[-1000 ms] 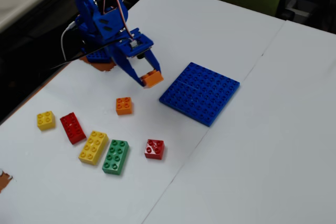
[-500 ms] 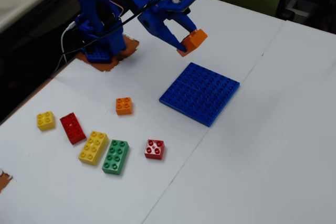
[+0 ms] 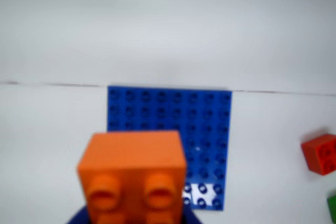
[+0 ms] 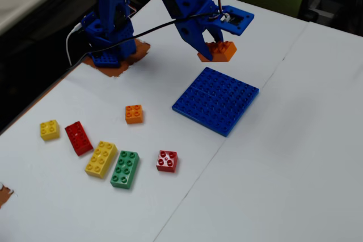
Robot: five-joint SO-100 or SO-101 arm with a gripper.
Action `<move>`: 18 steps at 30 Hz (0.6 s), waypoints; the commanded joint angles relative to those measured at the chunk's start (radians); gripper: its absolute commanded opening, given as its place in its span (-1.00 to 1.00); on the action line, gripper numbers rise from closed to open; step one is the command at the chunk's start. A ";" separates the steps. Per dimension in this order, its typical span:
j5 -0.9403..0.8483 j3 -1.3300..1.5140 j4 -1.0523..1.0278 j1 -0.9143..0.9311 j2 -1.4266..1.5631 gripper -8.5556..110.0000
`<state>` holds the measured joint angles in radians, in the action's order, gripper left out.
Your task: Pick up the 2x4 orange block and go up the 8x8 blue block.
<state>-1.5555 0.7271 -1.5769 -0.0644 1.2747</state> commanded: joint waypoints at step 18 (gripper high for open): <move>-0.089 -0.164 -0.137 0.021 -0.061 -0.85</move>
<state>-1.6444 0.6121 -1.6997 -0.0537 1.2118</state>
